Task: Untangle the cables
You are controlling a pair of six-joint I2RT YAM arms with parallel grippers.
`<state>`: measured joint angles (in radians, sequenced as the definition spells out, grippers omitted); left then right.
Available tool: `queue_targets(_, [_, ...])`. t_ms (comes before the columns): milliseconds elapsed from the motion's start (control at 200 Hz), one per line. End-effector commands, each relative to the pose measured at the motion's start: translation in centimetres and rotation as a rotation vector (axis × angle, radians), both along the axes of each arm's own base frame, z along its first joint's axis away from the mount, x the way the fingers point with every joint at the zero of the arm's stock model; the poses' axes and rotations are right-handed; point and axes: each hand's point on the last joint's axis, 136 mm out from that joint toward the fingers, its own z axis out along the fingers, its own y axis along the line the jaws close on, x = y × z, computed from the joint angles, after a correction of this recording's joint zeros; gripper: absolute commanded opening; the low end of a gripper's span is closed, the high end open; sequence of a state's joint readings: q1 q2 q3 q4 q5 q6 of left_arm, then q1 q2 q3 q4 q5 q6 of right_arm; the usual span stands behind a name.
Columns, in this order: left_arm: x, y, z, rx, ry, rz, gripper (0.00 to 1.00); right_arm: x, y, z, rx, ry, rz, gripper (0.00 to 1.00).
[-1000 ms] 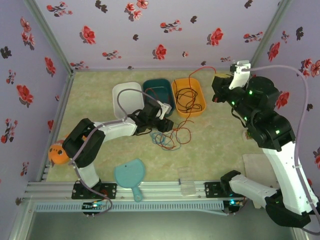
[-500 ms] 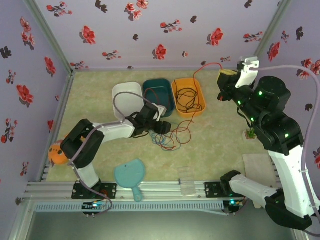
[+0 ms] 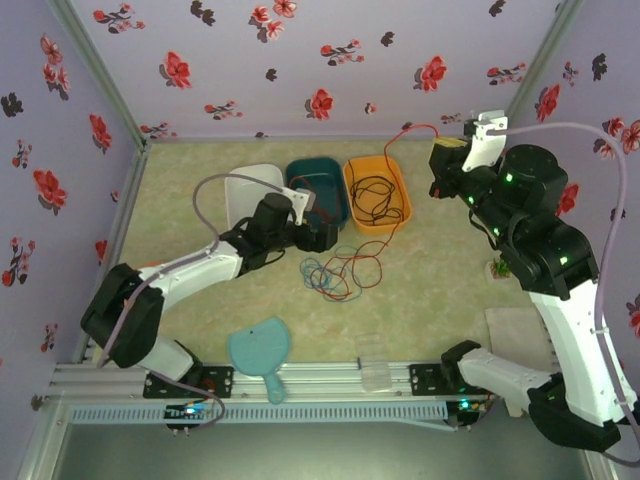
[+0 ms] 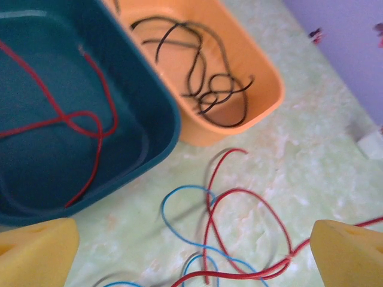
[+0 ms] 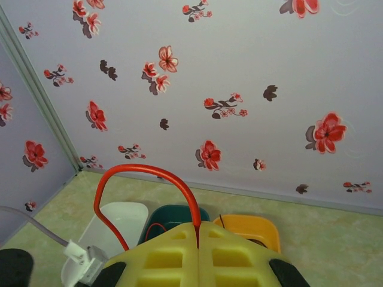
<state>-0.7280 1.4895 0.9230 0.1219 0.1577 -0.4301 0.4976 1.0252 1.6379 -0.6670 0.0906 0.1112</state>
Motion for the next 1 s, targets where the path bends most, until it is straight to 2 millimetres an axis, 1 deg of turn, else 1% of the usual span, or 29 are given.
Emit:
queue_targets(0, [-1.0,-1.4,3.9,-0.087,-0.155,-0.130,0.97,-0.2,-0.3,1.6,-0.005,-0.041,-0.010,0.00])
queue_targets(105, [-2.7,-3.8,6.3,-0.125,-0.293,-0.282,0.91,0.1,0.2,1.8,-0.003,-0.037,0.003,0.00])
queue_targets(155, [-3.5,-5.0,6.8,-0.119,-0.352,-0.339,0.89,0.3,0.4,1.8,0.000,-0.035,0.006,0.00])
queue_targets(205, [-4.2,-6.4,7.1,-0.106,-0.395,-0.393,0.89,0.5,0.5,1.8,0.004,-0.033,0.009,0.00])
queue_targets(250, [-4.7,-7.6,6.8,-0.094,-0.419,-0.430,0.89,0.6,0.6,1.9,0.007,-0.034,0.011,0.00])
queue_targets(390, [-5.0,-11.1,6.0,-0.095,-0.432,-0.512,0.88,0.9,1.0,2.1,0.013,-0.032,0.021,0.00])
queue_targets(495, [-5.1,-13.2,5.2,-0.085,-0.427,-0.552,0.87,0.9,1.2,2.3,0.018,-0.030,0.030,0.00])
queue_targets(570, [-5.3,-14.2,4.4,-0.060,-0.444,-0.586,0.85,1.1,1.4,2.2,0.019,-0.025,0.034,0.00])
queue_targets(645, [-4.9,-14.6,3.5,-0.051,-0.426,-0.583,0.80,1.2,1.5,2.0,0.021,-0.019,0.037,0.00])
queue_targets(790, [-4.1,-15.8,2.5,-0.069,-0.421,-0.570,0.76,1.4,1.7,1.7,0.023,-0.008,0.037,0.00])
queue_targets(875, [-3.0,-16.4,2.0,-0.088,-0.383,-0.521,0.67,1.4,1.6,1.6,0.022,-0.006,0.033,0.00])
queue_targets(995, [-2.0,-17.1,2.5,-0.110,-0.381,-0.490,0.53,1.2,1.4,1.7,0.022,-0.009,0.029,0.00])
